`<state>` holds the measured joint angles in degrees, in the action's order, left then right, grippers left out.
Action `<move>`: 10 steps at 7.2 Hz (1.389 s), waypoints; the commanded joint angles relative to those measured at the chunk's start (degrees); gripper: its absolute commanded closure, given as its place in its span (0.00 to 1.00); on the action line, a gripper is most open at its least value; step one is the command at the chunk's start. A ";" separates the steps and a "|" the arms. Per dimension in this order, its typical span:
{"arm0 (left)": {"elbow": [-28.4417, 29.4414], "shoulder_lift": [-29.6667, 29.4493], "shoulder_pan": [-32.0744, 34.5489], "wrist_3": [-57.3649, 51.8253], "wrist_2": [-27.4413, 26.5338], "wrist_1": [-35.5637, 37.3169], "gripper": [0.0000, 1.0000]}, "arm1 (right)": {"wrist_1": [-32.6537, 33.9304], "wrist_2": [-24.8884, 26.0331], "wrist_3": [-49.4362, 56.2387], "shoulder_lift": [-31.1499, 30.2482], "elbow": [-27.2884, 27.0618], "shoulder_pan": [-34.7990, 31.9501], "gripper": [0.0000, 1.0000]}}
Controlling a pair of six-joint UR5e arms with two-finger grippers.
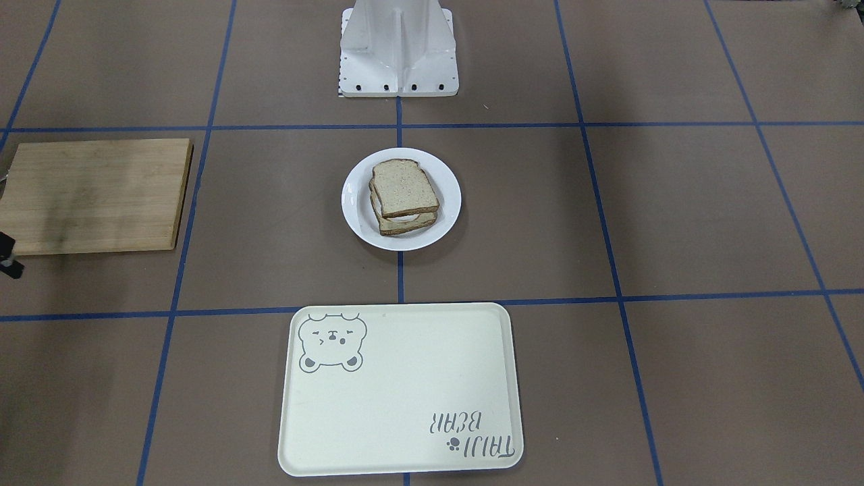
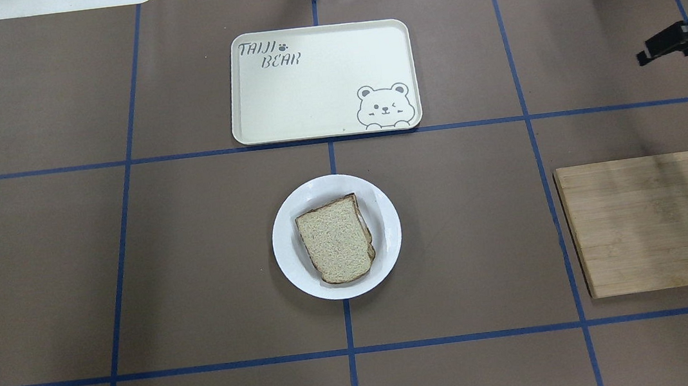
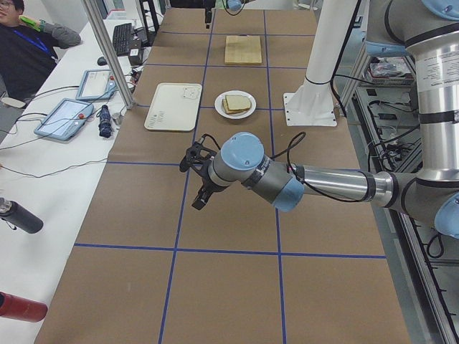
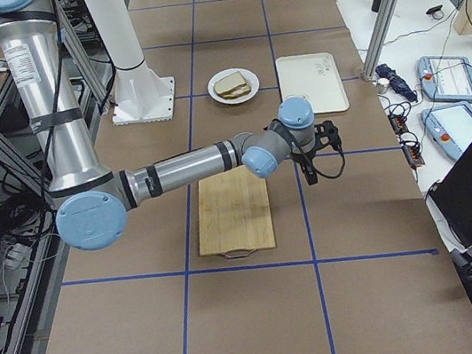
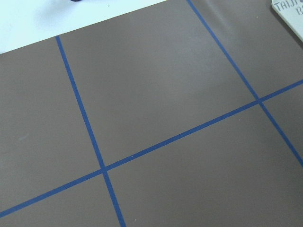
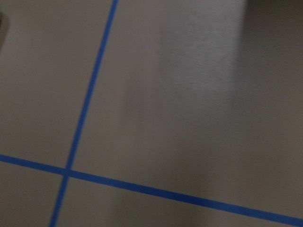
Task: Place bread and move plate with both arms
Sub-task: 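Withdraw the right arm toward the cutting board while the left arm moves in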
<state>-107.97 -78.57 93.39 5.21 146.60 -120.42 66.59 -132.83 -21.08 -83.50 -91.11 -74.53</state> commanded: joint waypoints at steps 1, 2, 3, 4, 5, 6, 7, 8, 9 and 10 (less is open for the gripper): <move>0.05 -3.50 -4.34 15.53 4.11 -4.36 0.02 | 11.49 0.55 21.53 -5.34 -0.04 -9.46 0.00; 0.13 -5.09 -7.93 23.88 4.82 -7.34 0.02 | 16.50 0.64 27.44 -6.83 -0.04 -13.67 0.00; 0.39 -6.06 -11.62 32.23 4.83 -11.28 0.02 | 19.51 1.25 29.15 -8.15 -0.21 -15.20 0.00; 0.66 -7.73 -14.87 40.58 4.57 -15.50 0.02 | 19.80 3.61 32.82 -9.56 -0.56 -15.99 0.00; 0.92 -9.74 -18.47 48.58 3.87 -18.67 0.02 | 22.33 4.24 35.99 -9.40 -0.74 -17.13 0.00; 1.19 -11.85 -22.08 55.71 1.60 -21.49 0.02 | 27.14 4.51 39.50 -9.22 -2.57 -18.36 0.00; 2.23 -14.40 -28.64 60.40 -2.42 -23.26 0.02 | 29.01 4.86 40.06 -9.83 -4.59 -18.64 0.00; 3.37 -16.60 -35.75 64.27 -10.03 -25.63 0.02 | 29.12 4.95 40.06 -9.92 -4.69 -18.99 0.00; 5.65 -18.97 -42.18 68.31 -17.33 -29.48 0.02 | 29.12 4.86 39.98 -10.01 -4.87 -18.99 0.00; 7.93 -21.17 -46.50 73.40 -21.15 -32.91 0.02 | 29.21 4.86 39.98 -10.10 -5.22 -18.99 0.00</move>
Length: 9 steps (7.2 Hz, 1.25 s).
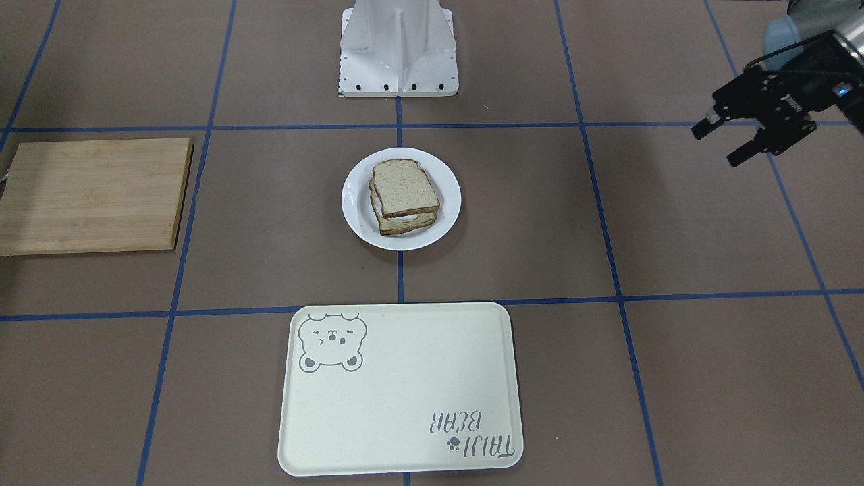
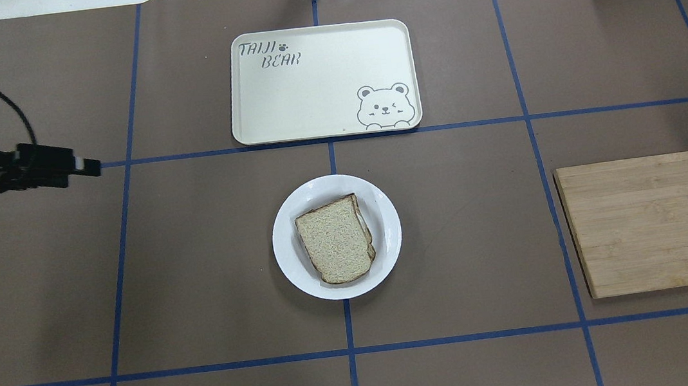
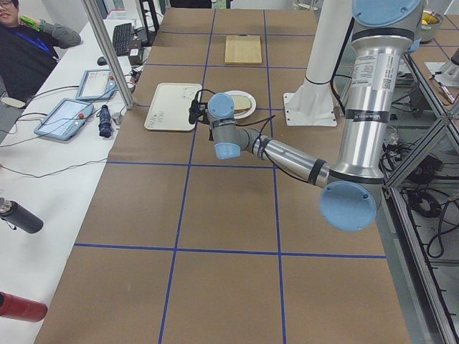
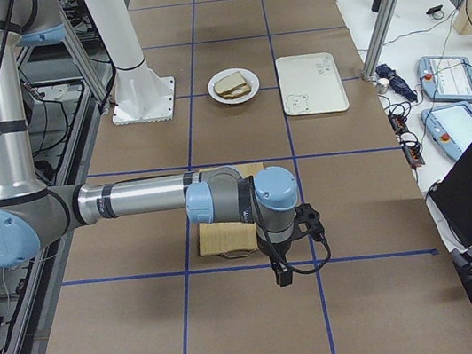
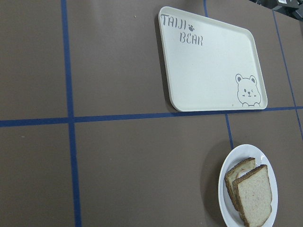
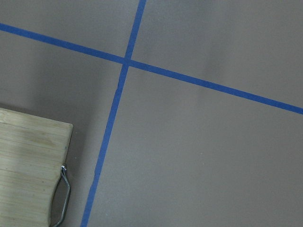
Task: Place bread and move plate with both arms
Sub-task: 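Bring the left gripper to the plate rim nearest the robot and grip it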
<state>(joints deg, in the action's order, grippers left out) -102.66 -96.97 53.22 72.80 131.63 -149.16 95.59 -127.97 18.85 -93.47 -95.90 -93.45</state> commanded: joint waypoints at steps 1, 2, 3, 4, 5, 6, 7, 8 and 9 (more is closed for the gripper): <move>4.12 -3.57 -10.20 8.47 -10.74 -6.55 0.02 | 0.21 0.00 0.05 -0.22 -0.34 -0.07 0.00; 5.09 -3.75 -14.85 9.62 -15.91 -8.93 0.02 | 0.21 0.00 0.05 -0.22 -0.34 -0.07 0.00; 5.45 -5.58 -18.64 13.12 -20.58 -9.47 0.02 | 0.21 -0.08 -0.04 -0.13 -0.34 -0.07 0.00; 6.06 -6.47 -22.42 13.50 -24.54 -9.48 0.03 | 0.21 0.00 -0.04 -0.13 -0.34 -0.07 0.00; 6.41 -6.65 -26.81 13.59 -29.63 -9.74 0.09 | 0.21 0.00 -0.04 -0.22 -0.34 -0.07 0.00; 7.03 -6.74 -30.24 13.68 -33.33 -10.70 0.15 | 0.21 0.00 -0.04 -0.13 -0.25 -0.07 0.00; 8.86 -7.88 -32.10 13.68 -35.20 -12.19 0.23 | 0.21 0.00 -0.04 -0.30 -0.34 -0.07 0.00; 11.84 -9.80 -32.47 13.77 -35.48 -14.38 0.29 | 0.21 0.18 -0.04 -0.31 -0.34 -0.07 0.00; 13.61 -10.69 -32.47 15.42 -35.57 -15.44 0.32 | 0.21 0.18 -0.04 -0.31 -0.34 0.02 0.00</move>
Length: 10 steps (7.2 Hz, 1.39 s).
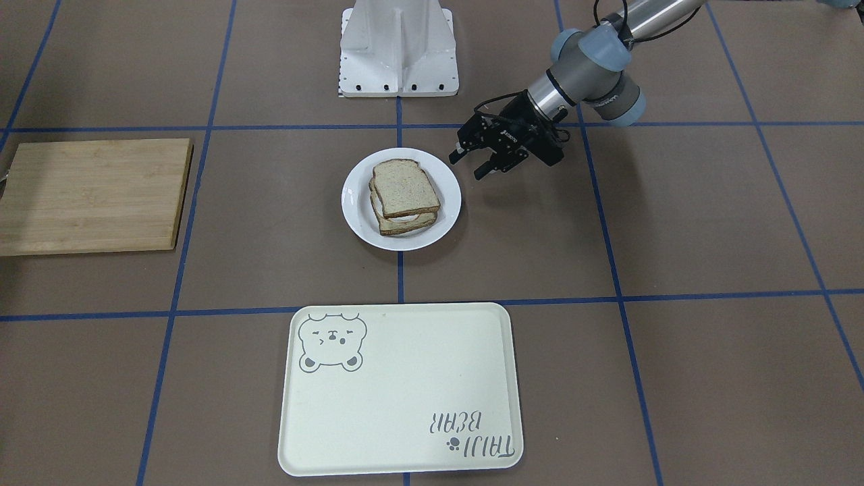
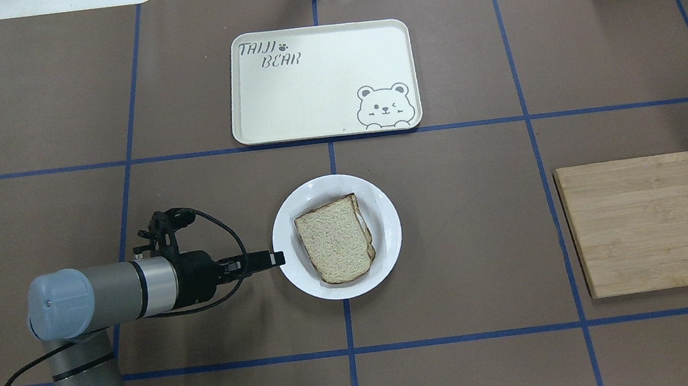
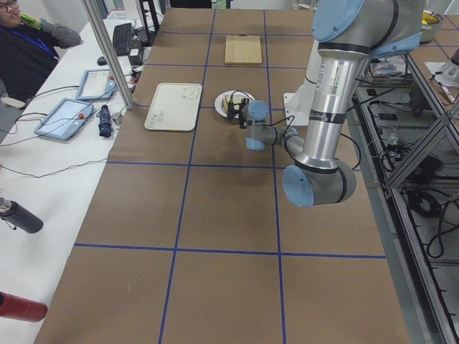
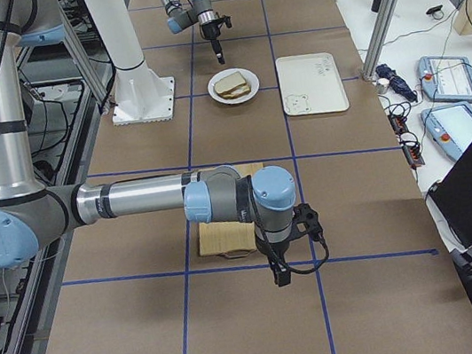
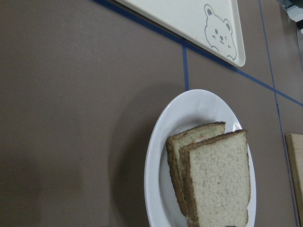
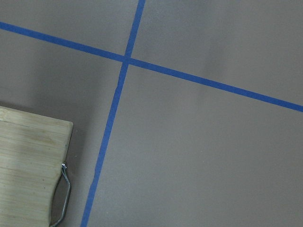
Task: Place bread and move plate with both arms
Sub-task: 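Bring the left gripper to the plate rim nearest the robot and grip it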
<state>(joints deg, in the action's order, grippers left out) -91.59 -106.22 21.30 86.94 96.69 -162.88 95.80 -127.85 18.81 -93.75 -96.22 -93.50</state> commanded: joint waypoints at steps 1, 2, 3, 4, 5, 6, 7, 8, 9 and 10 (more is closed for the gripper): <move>2.73 -1.53 -0.56 1.65 -0.62 -1.74 0.33 | 0.00 0.06 0.00 -0.11 -0.02 -0.01 0.00; 2.82 -1.80 -0.56 4.61 -0.54 -1.82 0.33 | -0.09 0.06 0.00 -0.29 -0.02 -0.01 0.00; 2.91 -2.23 -0.56 5.86 -0.54 -1.82 0.33 | -0.18 0.06 0.09 -0.46 -0.02 -0.01 0.00; 3.35 -2.33 -0.56 6.05 -0.54 -1.82 0.34 | -0.18 0.06 0.09 -0.47 -0.11 -0.01 0.00; 3.79 -2.41 -0.56 7.35 -0.54 -1.82 0.37 | -0.18 0.15 0.00 -0.47 -0.02 -0.01 0.00; 3.79 -2.41 -0.56 7.89 -0.54 -1.82 0.42 | -0.18 0.06 0.09 -0.47 -0.11 -0.01 0.00; 4.05 -2.41 -0.56 7.89 -0.54 -1.82 0.46 | -0.18 0.15 0.00 -0.55 -0.02 -0.01 0.00; 4.14 -3.02 -1.17 7.98 -0.54 -1.74 0.47 | -0.18 0.06 0.00 -0.64 -0.02 0.08 0.00; 5.36 -4.42 -1.35 8.07 -0.62 -1.82 0.51 | -0.18 0.06 0.00 -0.64 -0.02 0.08 0.00; 6.42 -5.74 -1.35 9.64 -0.62 -1.82 0.60 | -0.18 0.15 0.00 -0.64 -0.02 0.08 0.00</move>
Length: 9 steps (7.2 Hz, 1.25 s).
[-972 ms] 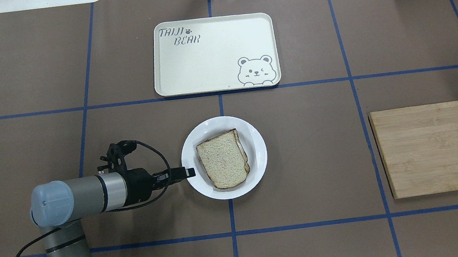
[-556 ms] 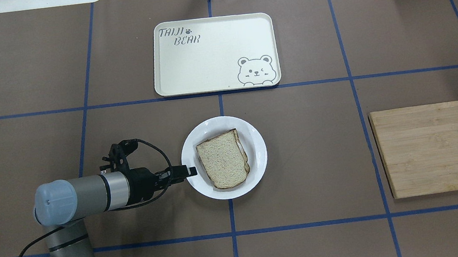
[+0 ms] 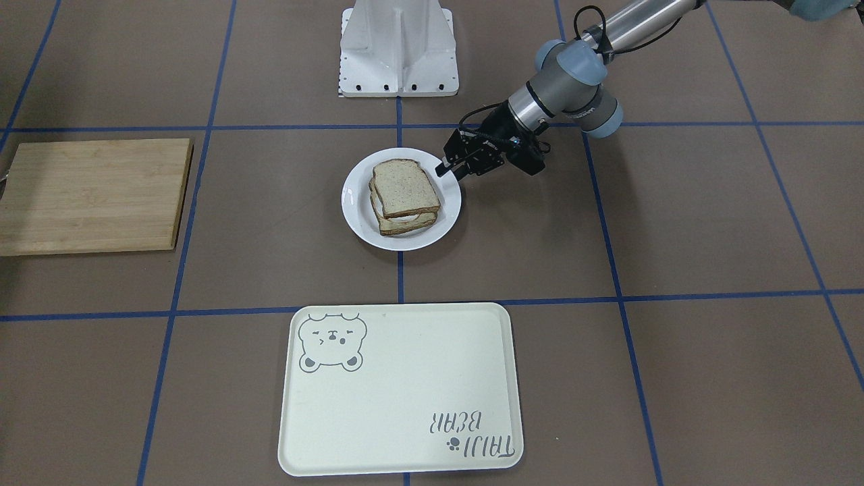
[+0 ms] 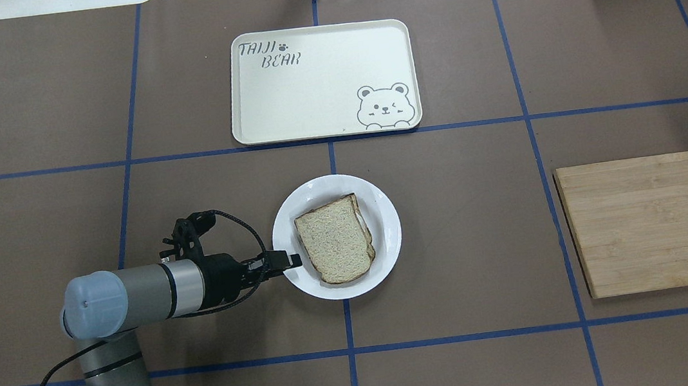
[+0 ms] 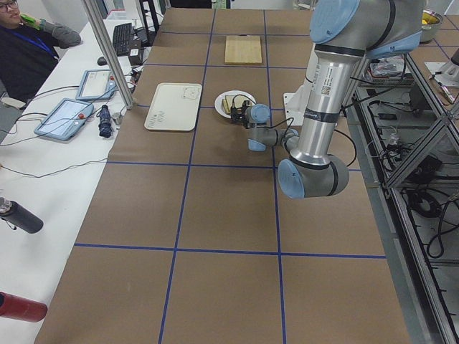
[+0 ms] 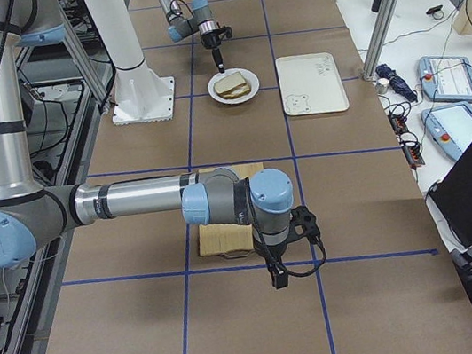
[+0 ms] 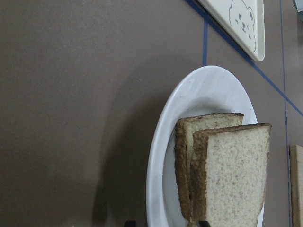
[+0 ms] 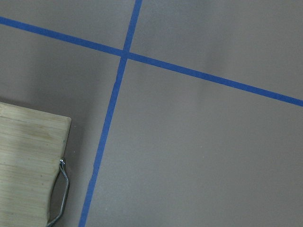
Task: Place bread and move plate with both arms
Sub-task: 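Bring the left gripper to the plate rim nearest the robot and grip it, then slide the plate with the left gripper onto the cream tray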
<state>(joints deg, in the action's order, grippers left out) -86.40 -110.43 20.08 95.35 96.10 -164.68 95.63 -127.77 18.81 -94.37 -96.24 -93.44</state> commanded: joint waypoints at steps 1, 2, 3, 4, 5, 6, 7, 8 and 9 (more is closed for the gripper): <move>1.24 -1.72 -0.13 2.02 -0.03 -0.20 0.68 | 0.00 -0.03 0.00 -0.02 0.00 0.01 0.00; 1.32 -1.63 -0.04 2.03 -0.03 -0.20 0.74 | 0.00 0.06 -0.09 -0.02 0.00 0.01 0.00; 1.32 -1.81 -0.04 2.12 -0.03 -0.20 0.82 | 0.00 -0.03 -0.09 -0.02 0.00 0.01 0.00; 1.24 -1.81 -0.13 2.12 -0.03 -0.29 0.90 | 0.00 -0.03 -0.09 -0.02 0.00 0.01 0.00; 1.24 -1.89 -0.13 2.21 -0.03 -0.29 0.93 | 0.00 -0.03 -0.18 -0.02 0.00 0.01 0.00; 0.97 -2.24 -0.13 3.34 -0.03 -0.29 0.99 | 0.00 -0.03 -0.18 -0.02 0.00 0.01 0.00; 0.97 -2.51 -0.13 6.22 0.05 -1.16 1.00 | 0.00 -0.03 -0.18 -0.02 0.00 0.01 0.00; 1.06 -2.42 -0.13 6.77 0.06 -2.30 1.00 | 0.00 -0.03 -0.27 -0.02 0.00 0.01 0.00; 0.89 -2.42 -0.13 7.39 0.06 -2.31 1.00 | 0.00 0.06 -0.35 -0.02 0.00 0.01 0.00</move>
<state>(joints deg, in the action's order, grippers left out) -85.41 -112.82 19.95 101.74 96.14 -166.53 95.62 -127.78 18.55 -94.39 -96.24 -93.43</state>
